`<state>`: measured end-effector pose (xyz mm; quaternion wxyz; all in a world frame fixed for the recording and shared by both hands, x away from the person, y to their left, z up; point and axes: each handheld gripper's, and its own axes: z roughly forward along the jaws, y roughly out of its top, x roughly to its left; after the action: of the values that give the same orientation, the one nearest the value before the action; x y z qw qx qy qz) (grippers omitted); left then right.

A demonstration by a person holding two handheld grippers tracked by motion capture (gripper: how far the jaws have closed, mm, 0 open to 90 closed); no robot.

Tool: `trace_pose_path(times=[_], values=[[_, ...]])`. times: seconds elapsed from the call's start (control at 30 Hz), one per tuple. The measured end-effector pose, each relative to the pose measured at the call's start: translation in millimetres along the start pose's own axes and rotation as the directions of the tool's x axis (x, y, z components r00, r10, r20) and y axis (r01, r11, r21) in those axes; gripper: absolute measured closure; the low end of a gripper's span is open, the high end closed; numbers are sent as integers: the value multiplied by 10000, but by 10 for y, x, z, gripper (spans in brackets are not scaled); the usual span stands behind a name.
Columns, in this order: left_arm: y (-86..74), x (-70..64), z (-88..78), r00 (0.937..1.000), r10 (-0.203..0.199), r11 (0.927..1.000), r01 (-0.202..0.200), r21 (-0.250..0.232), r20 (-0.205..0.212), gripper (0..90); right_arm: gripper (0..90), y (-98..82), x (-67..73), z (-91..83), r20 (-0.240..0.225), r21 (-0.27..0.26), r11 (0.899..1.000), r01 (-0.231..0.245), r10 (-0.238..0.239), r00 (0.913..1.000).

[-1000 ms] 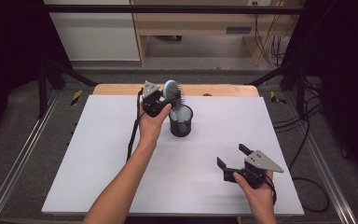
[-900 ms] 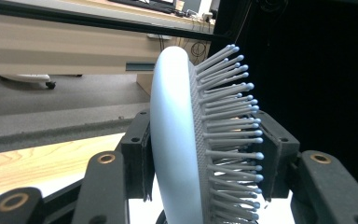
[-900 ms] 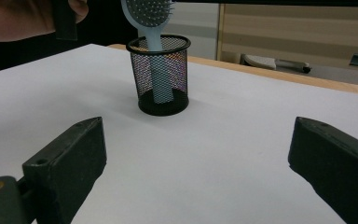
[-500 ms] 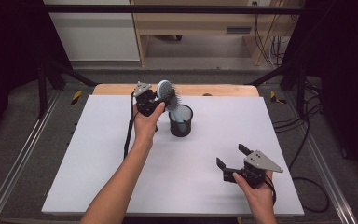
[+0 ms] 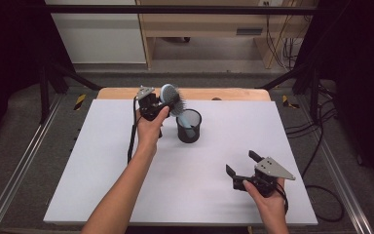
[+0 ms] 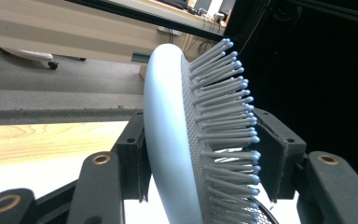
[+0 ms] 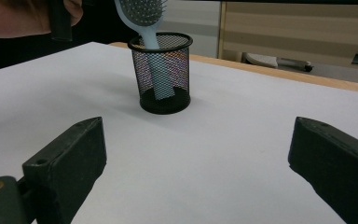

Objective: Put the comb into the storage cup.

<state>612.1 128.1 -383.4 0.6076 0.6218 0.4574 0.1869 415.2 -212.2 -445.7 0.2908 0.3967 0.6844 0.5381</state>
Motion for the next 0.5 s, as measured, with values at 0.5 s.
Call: trace_pose_path(times=[0.5], values=[[-3, -12, -2, 9998, 189, 9998, -189, 61, -30, 422, 46, 1, 3, -3, -42, -5, 10000, -20, 20, 10000]])
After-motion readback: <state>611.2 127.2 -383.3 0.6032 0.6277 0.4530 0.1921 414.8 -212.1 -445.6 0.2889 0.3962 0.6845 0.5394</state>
